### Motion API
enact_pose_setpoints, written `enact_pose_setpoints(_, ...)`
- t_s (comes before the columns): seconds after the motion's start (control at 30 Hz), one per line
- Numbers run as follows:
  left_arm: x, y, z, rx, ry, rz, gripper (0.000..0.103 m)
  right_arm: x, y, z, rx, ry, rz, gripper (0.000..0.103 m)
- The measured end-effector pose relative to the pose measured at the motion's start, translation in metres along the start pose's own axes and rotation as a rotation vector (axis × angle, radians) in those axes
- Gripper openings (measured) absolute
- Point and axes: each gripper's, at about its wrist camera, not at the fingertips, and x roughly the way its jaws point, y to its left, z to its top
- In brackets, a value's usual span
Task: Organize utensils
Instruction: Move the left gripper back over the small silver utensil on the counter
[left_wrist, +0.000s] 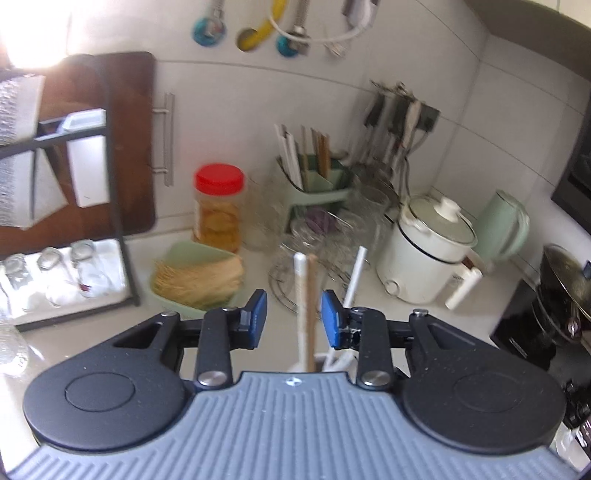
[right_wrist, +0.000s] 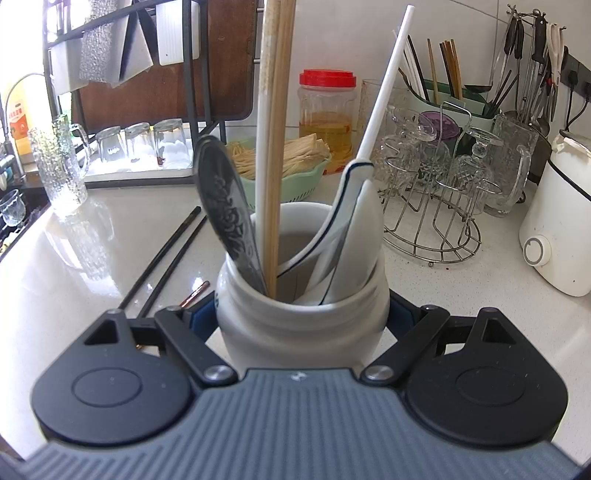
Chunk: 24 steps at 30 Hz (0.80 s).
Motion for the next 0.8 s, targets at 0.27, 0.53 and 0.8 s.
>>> enact_pose_setpoints(0.27, -0.014, 0.030, -0.011, -0.061, 0.004, 0.089, 0.038, 0.000, 0.000, 0.000, 0.002, 0.000, -0.003, 0.091)
enact_pose_setpoints(0.53, -0.021, 0.050, -0.047, -0.095, 0.045, 0.139, 0.038, 0.000, 0.001, -0.001, -0.004, -0.014, -0.004, 0.091)
enact_pose_setpoints(0.8, -0.015, 0.055, -0.081, -0.120, 0.100, 0.163, 0.038, -0.001, 0.002, -0.003, -0.007, -0.028, -0.005, 0.091)
